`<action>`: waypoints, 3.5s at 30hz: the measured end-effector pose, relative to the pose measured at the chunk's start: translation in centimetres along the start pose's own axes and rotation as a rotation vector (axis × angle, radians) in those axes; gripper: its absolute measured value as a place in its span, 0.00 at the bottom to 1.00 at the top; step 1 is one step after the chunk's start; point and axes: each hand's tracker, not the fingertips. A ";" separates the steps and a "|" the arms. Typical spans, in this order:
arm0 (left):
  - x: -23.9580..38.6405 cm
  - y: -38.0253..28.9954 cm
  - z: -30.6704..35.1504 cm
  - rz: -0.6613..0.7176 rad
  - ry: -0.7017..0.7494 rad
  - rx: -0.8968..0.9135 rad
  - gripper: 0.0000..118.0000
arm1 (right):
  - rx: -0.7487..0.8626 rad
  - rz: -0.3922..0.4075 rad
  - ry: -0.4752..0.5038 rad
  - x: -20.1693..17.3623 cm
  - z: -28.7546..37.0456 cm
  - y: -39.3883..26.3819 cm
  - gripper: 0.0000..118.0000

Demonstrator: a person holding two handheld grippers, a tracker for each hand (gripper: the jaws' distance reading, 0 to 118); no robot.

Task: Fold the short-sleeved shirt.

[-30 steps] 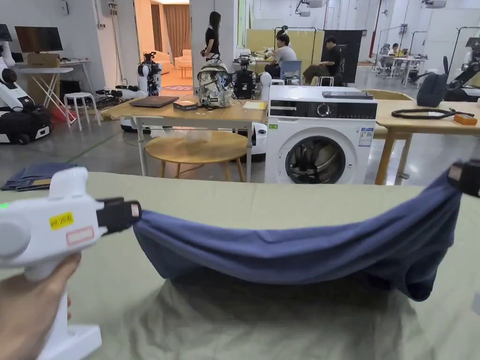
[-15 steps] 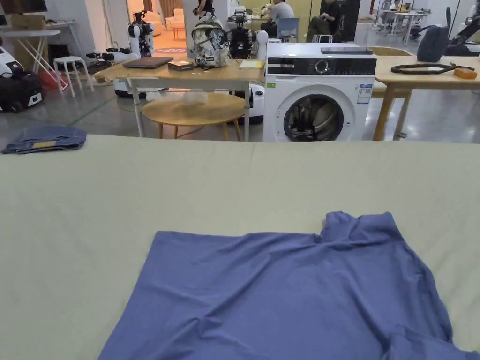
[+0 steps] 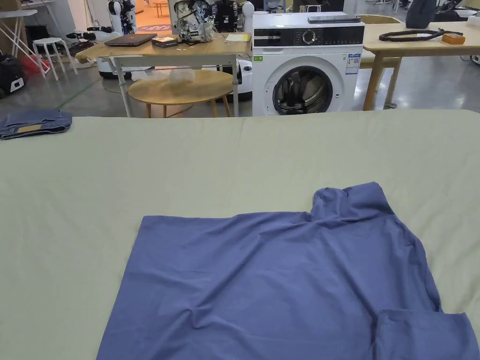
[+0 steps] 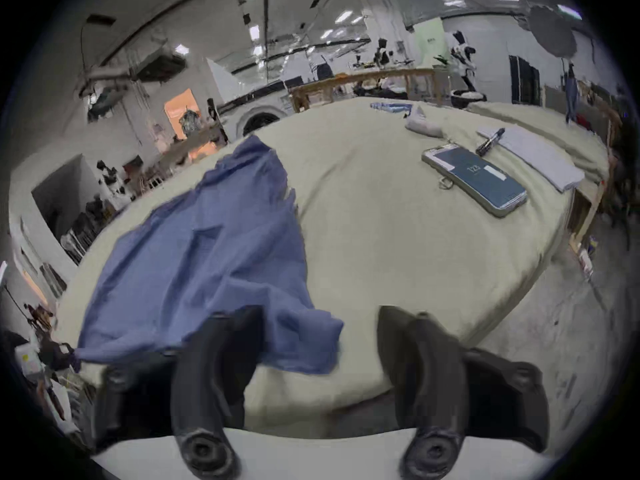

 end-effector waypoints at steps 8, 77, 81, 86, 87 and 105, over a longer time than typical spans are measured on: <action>5.6 6.1 6.5 -0.251 -0.029 0.285 0.45 | 0.231 0.190 0.085 -6.3 6.1 6.2 0.60; 4.1 -2.8 -2.3 -0.246 0.189 -0.111 0.02 | -0.098 0.040 0.055 -2.1 0.0 -0.1 0.08; 4.4 -1.1 0.3 -0.182 0.120 -0.023 0.02 | -0.043 0.019 0.095 -2.4 1.4 1.4 0.08; 9.0 5.4 3.9 -0.225 0.038 0.155 0.02 | 0.087 0.055 0.174 -3.6 2.9 6.0 0.08; 9.4 6.6 3.9 -0.241 0.025 0.153 0.02 | 0.103 0.074 0.191 -3.9 2.4 7.2 0.08; 2.6 21.6 -20.1 -0.144 -0.039 -0.020 0.02 | -0.037 0.150 0.110 -10.1 -20.9 20.5 0.11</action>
